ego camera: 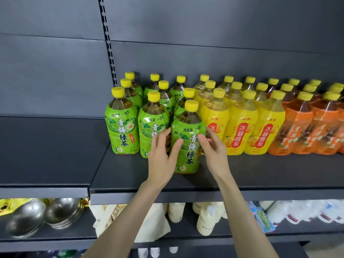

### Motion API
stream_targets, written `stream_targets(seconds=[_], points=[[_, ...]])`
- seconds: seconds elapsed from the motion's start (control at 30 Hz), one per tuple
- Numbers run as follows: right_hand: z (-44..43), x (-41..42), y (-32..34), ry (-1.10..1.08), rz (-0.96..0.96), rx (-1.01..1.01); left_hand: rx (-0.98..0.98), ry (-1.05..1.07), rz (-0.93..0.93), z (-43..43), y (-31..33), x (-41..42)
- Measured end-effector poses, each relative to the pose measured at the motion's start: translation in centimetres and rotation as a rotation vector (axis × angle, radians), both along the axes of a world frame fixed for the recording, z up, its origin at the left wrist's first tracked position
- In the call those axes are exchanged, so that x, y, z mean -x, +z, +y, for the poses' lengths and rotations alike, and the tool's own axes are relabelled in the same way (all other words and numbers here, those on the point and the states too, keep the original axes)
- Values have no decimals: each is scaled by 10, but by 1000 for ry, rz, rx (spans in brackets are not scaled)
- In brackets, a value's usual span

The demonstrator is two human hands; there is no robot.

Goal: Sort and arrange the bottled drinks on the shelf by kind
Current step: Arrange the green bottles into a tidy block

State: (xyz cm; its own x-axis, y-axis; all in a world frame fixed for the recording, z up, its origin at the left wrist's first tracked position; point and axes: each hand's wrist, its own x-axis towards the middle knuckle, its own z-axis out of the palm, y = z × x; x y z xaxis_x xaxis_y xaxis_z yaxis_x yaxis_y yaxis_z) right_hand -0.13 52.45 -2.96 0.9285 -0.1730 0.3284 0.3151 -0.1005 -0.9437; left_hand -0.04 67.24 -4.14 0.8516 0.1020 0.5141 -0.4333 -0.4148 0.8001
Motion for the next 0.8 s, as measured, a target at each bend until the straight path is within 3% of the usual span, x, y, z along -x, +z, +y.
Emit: stream_targets(seconds=[0.2, 0.47, 0.63, 0.8], points=[[-5, 2, 4, 0, -10, 57, 6, -22, -33, 10, 11, -1], [-6, -8, 62, -82, -184, 115, -166, 157, -212, 48, 82, -36], [14, -47, 110, -15, -279, 205, -532, -22, -39, 78, 124, -75], [30, -114, 145, 146, -97, 505, -684, -271, 133, 90, 142, -106]])
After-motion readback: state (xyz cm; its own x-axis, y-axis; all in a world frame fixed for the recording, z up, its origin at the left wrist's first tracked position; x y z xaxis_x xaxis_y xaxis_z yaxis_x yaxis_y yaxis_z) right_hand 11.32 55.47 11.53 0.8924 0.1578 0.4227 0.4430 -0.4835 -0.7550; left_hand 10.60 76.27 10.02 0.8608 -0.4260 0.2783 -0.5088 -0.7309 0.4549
